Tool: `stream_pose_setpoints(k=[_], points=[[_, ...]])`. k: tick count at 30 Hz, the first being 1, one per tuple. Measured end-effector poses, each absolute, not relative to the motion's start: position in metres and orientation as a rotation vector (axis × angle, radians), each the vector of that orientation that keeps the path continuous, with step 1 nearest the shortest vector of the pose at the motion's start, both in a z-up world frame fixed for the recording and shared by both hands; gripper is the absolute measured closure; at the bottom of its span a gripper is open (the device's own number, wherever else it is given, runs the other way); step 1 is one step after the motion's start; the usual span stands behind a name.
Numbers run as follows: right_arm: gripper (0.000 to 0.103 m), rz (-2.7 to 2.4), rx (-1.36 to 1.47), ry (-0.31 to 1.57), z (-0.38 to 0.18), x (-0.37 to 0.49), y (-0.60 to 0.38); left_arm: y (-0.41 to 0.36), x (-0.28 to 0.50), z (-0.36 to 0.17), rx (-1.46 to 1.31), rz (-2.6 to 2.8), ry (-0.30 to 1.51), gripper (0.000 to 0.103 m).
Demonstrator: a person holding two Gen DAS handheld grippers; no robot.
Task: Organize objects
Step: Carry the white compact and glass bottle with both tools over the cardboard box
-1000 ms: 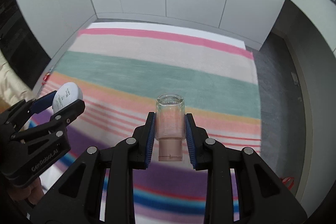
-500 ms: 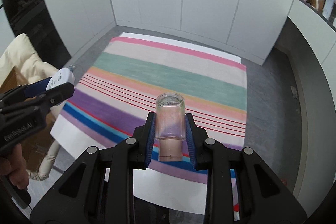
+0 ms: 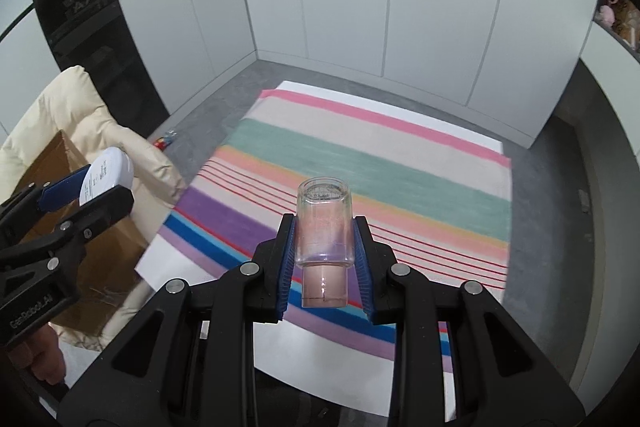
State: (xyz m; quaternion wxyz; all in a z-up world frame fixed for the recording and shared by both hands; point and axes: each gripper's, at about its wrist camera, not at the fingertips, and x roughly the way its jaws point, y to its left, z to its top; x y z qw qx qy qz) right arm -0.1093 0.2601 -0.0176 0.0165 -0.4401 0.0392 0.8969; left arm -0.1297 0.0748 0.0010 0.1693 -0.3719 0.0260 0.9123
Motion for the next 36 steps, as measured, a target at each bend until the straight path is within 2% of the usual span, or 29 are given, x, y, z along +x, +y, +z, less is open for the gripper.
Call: stream_pose_setpoints(k=[11, 30, 36], points=[[0.074, 2.857, -1.4, 0.121, -0.019, -0.131, 0.22, 0.02, -0.128, 0.004, -1.064, 2.701, 0.022, 0.044], [0.074, 3.052, -1.449, -0.043, -0.013, -0.151, 0.097, -0.087, -0.11, 0.002, -1.144, 2.845, -0.083, 0.044], [0.074, 3.151, -1.451, -0.16, -0.01, -0.148, 0.046, -0.122, -0.101, 0.0, -1.188, 2.885, -0.124, 0.044]])
